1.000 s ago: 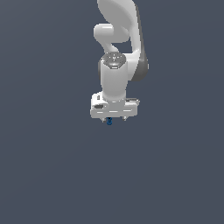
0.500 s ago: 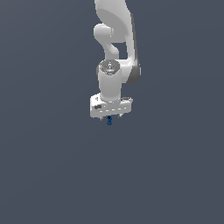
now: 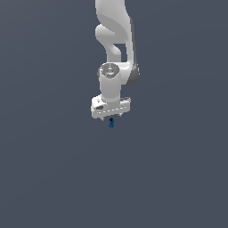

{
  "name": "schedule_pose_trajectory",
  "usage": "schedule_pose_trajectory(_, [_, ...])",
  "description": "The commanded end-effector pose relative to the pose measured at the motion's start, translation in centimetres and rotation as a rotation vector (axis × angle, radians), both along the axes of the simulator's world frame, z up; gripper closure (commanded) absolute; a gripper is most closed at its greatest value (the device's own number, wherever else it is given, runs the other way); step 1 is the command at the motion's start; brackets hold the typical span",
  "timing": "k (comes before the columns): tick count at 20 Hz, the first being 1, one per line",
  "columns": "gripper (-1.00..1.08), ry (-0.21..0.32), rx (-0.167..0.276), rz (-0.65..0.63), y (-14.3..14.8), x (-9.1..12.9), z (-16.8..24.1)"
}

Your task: Pick up the object and move it to a goal position.

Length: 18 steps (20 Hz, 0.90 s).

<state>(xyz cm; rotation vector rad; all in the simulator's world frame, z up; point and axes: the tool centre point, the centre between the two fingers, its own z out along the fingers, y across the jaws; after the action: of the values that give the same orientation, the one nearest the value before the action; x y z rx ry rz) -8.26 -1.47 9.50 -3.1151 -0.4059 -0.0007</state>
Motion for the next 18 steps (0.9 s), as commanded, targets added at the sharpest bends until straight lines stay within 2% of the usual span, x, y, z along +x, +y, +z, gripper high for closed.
schedule_pose_trajectory(1, [-0.92,0.0,0.0,0.008,-0.1,-0.3,-0.2])
schedule_pose_trajectory(8, [-0.92,0.001,0.0,0.006,0.0,-0.3,-0.9])
schedule_pose_trajectory(18, [-0.92,0.0,0.0,0.008,-0.1,-0.4,-4.8])
